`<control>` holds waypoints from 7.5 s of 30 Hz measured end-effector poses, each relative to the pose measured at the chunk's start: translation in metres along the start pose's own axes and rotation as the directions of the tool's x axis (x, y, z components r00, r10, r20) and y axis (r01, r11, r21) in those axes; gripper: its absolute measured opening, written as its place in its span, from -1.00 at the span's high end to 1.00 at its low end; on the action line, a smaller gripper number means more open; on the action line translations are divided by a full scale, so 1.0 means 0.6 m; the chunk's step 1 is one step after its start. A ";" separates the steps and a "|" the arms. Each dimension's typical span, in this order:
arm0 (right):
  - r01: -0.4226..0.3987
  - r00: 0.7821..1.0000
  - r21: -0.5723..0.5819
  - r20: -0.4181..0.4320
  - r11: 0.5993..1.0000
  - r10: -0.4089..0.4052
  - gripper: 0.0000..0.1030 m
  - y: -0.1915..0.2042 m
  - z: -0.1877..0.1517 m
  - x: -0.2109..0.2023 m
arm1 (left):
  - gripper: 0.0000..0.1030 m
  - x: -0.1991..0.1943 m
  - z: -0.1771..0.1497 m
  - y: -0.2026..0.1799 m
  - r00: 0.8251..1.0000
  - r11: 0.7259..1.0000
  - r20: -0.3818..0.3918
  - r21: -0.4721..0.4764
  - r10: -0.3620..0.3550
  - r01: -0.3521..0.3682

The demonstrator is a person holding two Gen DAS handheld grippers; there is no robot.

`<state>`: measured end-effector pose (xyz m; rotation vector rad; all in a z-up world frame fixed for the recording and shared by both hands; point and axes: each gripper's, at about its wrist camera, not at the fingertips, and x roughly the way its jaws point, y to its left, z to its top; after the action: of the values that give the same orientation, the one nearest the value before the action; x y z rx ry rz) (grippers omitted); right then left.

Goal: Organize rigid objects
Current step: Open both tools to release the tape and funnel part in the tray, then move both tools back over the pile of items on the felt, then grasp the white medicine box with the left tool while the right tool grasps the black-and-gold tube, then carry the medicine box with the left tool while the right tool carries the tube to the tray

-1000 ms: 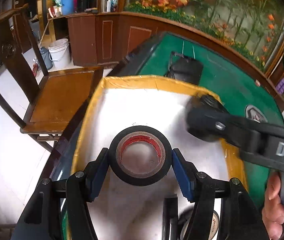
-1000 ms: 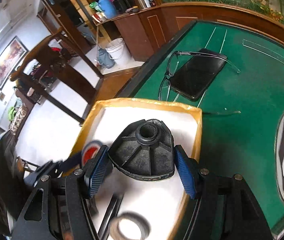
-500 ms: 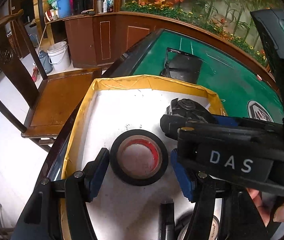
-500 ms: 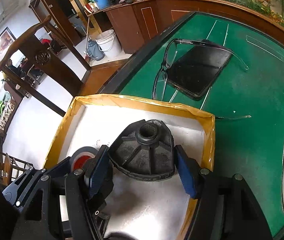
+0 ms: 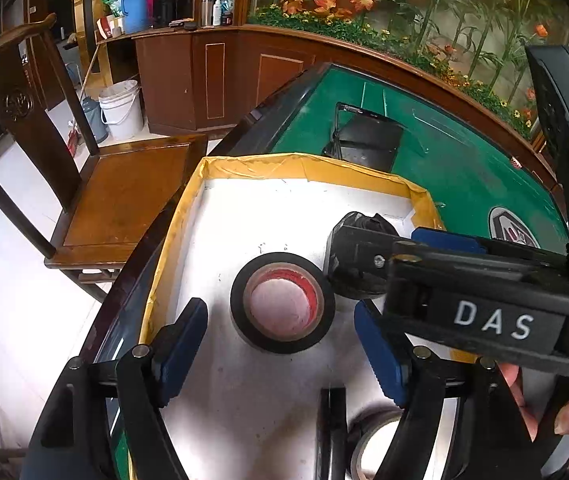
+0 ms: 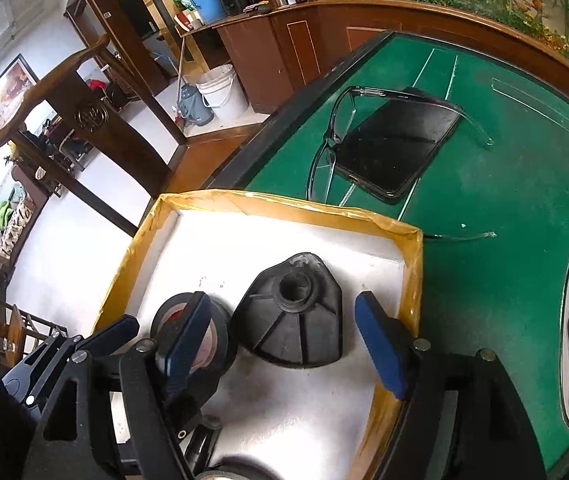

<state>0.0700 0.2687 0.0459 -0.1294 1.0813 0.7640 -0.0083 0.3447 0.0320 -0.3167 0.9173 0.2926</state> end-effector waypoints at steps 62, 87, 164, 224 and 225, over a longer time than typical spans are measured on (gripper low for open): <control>-0.174 0.910 0.537 0.408 0.826 -0.074 -0.47 -0.579 -0.376 -0.426 | -0.90 -0.121 -0.175 -0.500 0.979 0.845 0.047 0.514 -0.198 0.146; -0.065 0.900 0.564 0.390 0.824 -0.196 -0.48 -0.603 -0.428 -0.473 | 0.26 -0.069 -0.246 -0.341 0.978 0.929 -0.054 0.307 -0.201 0.208; -0.064 0.950 0.197 0.313 0.978 -0.001 0.66 -0.349 -0.295 -0.328 | 0.25 -0.087 -0.251 -0.351 0.977 0.927 -0.021 0.312 -0.213 0.209; -0.208 0.975 -0.035 0.077 0.978 0.210 0.65 -0.011 -0.153 -0.136 | 0.24 -0.099 -0.141 0.039 0.988 0.992 0.140 -0.091 -0.072 0.085; -0.199 0.977 -0.036 0.074 0.979 0.201 0.65 -0.007 -0.151 -0.129 | 0.24 -0.097 -0.139 0.040 0.988 0.992 0.135 -0.091 -0.074 0.087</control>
<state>-0.0138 0.1865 0.0647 -0.0145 1.0201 0.9582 -0.1114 0.3279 0.0283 -0.4180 0.7597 0.2810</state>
